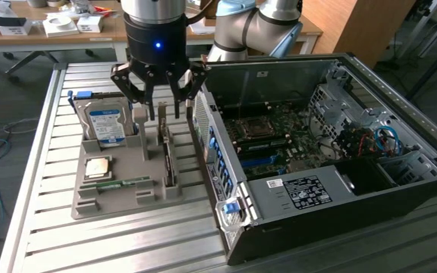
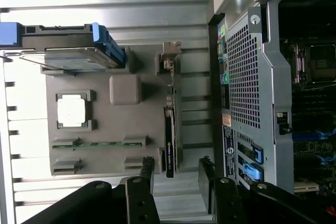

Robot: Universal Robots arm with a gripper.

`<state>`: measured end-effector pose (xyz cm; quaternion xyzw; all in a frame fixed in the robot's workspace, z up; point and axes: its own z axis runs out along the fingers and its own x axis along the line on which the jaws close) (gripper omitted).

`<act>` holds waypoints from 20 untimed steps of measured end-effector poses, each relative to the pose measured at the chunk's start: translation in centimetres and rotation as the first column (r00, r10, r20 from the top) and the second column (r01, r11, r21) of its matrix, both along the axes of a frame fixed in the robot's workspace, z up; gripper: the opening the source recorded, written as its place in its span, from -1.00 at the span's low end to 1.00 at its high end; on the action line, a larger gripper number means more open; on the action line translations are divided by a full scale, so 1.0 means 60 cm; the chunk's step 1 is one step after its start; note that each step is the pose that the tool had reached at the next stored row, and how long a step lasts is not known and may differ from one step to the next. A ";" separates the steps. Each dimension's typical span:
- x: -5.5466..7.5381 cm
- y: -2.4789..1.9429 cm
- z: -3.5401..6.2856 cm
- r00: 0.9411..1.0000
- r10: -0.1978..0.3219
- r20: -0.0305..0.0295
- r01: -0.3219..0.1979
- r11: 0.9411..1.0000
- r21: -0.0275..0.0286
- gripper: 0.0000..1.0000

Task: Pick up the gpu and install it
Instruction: 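Pick up the gpu and move the gpu toward the slot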

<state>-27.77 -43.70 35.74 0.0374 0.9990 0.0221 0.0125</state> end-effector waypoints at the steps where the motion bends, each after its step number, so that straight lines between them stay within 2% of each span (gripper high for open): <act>1: 0.000 0.0000 -0.001 1.000 0.000 0.000 0.000 1.000 0.000 -0.06; 14: 0.000 0.0000 -0.008 1.000 0.000 0.000 0.000 1.000 0.000 -0.06; 20: 0.000 0.0000 -0.017 1.000 0.000 0.000 0.000 1.000 0.000 -0.06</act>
